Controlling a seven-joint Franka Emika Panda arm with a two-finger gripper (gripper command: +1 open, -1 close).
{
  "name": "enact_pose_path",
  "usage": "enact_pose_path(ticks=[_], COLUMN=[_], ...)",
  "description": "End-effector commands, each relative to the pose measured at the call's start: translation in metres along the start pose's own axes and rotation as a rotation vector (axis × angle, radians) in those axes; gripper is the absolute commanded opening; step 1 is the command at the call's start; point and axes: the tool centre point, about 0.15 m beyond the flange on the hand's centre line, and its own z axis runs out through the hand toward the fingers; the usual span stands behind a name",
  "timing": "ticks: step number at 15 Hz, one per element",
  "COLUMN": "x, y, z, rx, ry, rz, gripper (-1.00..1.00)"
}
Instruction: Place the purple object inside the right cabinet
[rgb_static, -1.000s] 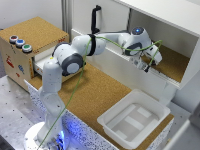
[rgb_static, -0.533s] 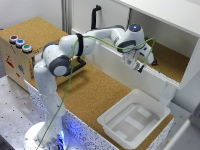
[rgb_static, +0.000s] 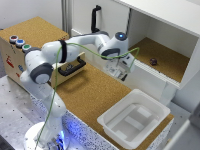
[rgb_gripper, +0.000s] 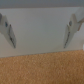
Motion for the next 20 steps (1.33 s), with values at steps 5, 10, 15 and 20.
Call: enact_pose_path(ticks=[5,10,15,20], x=[-0.025,-0.025,-0.026,-0.026], y=[-0.033,-0.033,-0.061,-0.164], z=[0.003,0.003,-0.007,-0.048], rx=[-0.128,-0.128,-0.033,-0.059], ry=[0.053,0.053,-0.003,-0.007], rz=[0.013,0.013,0.104,0.034], gripper=[1.00,1.00,1.00,1.00])
